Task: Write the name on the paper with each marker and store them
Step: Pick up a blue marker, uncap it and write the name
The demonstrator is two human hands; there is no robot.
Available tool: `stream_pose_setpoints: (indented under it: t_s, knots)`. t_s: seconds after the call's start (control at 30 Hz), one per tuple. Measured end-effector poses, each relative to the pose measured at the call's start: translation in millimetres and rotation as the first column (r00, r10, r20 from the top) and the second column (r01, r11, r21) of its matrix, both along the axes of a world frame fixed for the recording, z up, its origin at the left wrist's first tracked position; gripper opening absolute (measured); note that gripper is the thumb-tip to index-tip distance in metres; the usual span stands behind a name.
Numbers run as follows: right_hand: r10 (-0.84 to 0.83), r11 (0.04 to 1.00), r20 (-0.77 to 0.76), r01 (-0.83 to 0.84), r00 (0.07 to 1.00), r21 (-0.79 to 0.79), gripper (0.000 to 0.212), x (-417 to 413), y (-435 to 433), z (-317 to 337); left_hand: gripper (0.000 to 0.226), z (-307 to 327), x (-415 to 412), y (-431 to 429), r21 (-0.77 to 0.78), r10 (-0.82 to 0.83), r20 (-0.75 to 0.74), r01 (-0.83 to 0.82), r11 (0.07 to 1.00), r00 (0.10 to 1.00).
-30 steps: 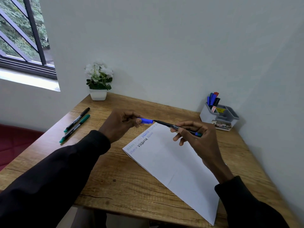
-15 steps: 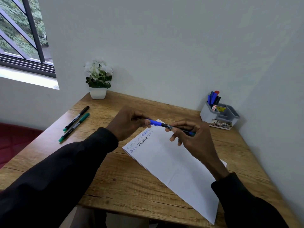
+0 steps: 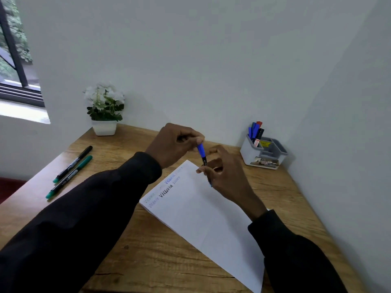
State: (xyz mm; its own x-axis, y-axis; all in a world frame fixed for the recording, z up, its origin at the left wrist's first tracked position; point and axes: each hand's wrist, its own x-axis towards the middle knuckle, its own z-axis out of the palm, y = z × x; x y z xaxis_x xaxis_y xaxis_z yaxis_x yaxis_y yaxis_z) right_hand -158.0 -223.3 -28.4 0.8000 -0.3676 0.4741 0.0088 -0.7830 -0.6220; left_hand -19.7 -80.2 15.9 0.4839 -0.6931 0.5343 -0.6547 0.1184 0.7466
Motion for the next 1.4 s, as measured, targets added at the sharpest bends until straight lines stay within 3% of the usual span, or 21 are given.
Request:
stream_pose_setpoints:
  t_s: [0.07, 0.23, 0.3, 0.37, 0.5, 0.67, 1.0, 1.13, 1.4]
  knots:
    - [-0.023, 0.996, 0.031, 0.025, 0.999, -0.081, 0.04, 1.6, -15.2, 6.1, 0.016, 2.6, 1.4, -14.4, -0.014, -0.008, -0.036, 0.007, 1.0, 0.999]
    - [-0.11, 0.994, 0.092, 0.11, 0.99, 0.006, 0.084, -3.4, -68.7, 20.5, 0.02, -10.8, 10.0, -27.9, -0.031, -0.018, -0.163, 0.013, 0.999, 0.986]
    - [-0.166, 0.983, 0.164, 0.15, 0.972, 0.104, 0.09, -6.4, -95.3, 28.8, 0.02, -17.0, 14.1, -28.1, -0.031, -0.034, -0.217, 0.028, 0.999, 0.976]
    - [-0.25, 0.961, 0.227, 0.211, 0.941, 0.181, 0.09, -11.5, -121.7, 39.5, 0.016, -21.0, 18.2, -26.3, -0.011, -0.023, -0.228, 0.021, 1.0, 0.973]
    - [-0.413, 0.911, 0.286, 0.389, 0.864, 0.139, 0.079, -15.7, -163.4, 54.7, 0.014, -24.9, 24.4, -20.9, 0.014, 0.013, -0.245, -0.01, 1.0, 0.969]
    - [-0.437, 0.899, 0.3, 0.419, 0.848, 0.127, 0.069, -8.6, -192.2, 54.9, 0.011, -27.3, 30.0, -14.5, 0.024, 0.038, -0.231, -0.033, 0.999, 0.972]
    - [-0.455, 0.89, 0.089, 0.452, 0.886, 0.057, 0.065, -1.5, -198.2, 17.5, 0.017, -34.1, 38.1, 5.2, 0.078, 0.101, -0.232, -0.085, 0.993, 0.967]
    - [-0.501, 0.863, 0.104, 0.505, 0.859, -0.014, 0.053, -0.2, -201.7, 9.3, 0.016, -36.1, 42.2, 12.0, 0.079, 0.107, -0.245, -0.09, 0.993, 0.964]
    - [-0.55, 0.825, 0.162, 0.563, 0.819, -0.046, 0.054, -3.4, -195.6, 12.4, 0.014, -34.8, 41.4, 25.2, 0.042, 0.095, -0.264, -0.087, 0.995, 0.96]
